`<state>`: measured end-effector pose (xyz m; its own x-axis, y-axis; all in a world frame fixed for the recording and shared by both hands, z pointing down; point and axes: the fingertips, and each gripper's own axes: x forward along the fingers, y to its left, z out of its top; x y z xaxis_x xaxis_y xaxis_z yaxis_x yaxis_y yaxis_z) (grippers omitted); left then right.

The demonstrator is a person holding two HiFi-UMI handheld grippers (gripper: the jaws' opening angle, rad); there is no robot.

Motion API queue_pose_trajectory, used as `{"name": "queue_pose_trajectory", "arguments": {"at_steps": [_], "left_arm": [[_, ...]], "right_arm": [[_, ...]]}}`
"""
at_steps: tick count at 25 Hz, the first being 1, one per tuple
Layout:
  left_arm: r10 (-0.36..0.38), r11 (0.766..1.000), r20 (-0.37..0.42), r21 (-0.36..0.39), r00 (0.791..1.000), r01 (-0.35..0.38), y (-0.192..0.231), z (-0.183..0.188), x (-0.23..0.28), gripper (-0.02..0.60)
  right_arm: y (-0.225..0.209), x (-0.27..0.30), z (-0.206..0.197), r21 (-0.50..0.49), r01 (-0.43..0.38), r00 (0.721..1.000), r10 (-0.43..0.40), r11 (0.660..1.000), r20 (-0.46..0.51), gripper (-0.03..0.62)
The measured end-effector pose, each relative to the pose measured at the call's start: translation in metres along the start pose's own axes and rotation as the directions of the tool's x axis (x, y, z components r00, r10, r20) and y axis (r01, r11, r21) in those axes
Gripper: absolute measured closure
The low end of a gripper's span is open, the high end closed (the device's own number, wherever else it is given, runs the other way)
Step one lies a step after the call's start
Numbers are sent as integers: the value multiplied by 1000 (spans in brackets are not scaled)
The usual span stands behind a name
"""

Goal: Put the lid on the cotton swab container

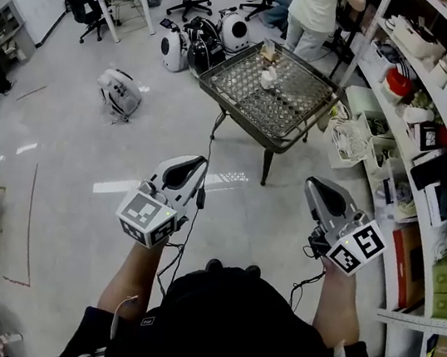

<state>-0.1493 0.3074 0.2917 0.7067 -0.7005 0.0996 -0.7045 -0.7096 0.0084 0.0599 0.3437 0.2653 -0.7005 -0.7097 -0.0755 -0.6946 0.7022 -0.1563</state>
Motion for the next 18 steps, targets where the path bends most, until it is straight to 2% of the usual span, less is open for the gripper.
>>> {"name": "queue_pose_trajectory", "arguments": {"at_steps": [8,13,18], "left_arm": [[29,999,19,-18,999,-29,35,-7,-35,560],[10,999,-10,-47,1000,-10,45,-28,-50,560],[3,998,-3,-56,1000,-3,54,-31,-57,560]], "right_arm": [[26,36,-15,70,-19,1000,21,997,-19,585],[39,45,-30,114,-8,999,12,994,-36,585],[41,53,-35,160,-7,999,12,987,-34,583]]}}
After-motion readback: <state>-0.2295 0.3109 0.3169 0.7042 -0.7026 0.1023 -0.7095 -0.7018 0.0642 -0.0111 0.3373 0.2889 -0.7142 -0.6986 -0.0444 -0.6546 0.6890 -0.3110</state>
